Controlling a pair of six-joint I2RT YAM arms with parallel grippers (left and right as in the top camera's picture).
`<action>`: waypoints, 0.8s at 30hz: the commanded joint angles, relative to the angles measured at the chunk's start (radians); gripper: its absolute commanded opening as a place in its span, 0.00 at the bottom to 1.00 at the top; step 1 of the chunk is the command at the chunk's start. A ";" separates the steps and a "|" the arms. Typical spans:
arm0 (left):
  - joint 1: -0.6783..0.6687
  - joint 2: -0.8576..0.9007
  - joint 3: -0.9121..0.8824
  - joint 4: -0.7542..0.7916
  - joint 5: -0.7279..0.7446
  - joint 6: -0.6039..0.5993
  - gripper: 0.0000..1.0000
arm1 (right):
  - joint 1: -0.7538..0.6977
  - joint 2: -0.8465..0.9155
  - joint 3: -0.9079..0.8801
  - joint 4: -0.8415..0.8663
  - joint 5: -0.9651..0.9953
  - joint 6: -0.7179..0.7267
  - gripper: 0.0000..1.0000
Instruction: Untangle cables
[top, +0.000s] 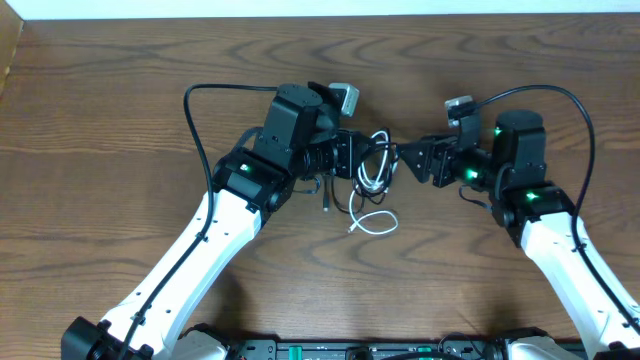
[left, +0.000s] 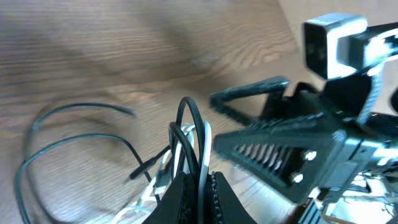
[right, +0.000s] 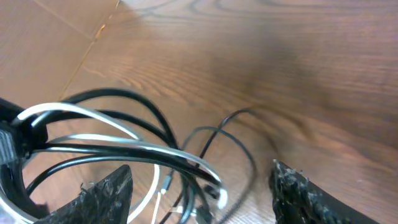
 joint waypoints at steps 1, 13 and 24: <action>-0.002 -0.005 0.011 0.035 0.049 -0.031 0.08 | 0.032 0.000 0.015 -0.005 -0.029 -0.023 0.66; -0.001 -0.005 0.011 0.072 0.128 -0.098 0.08 | 0.058 0.000 0.015 -0.029 0.275 -0.053 0.01; 0.028 0.014 0.011 -0.222 -0.503 -0.043 0.08 | 0.058 0.000 0.015 -0.284 0.723 0.089 0.01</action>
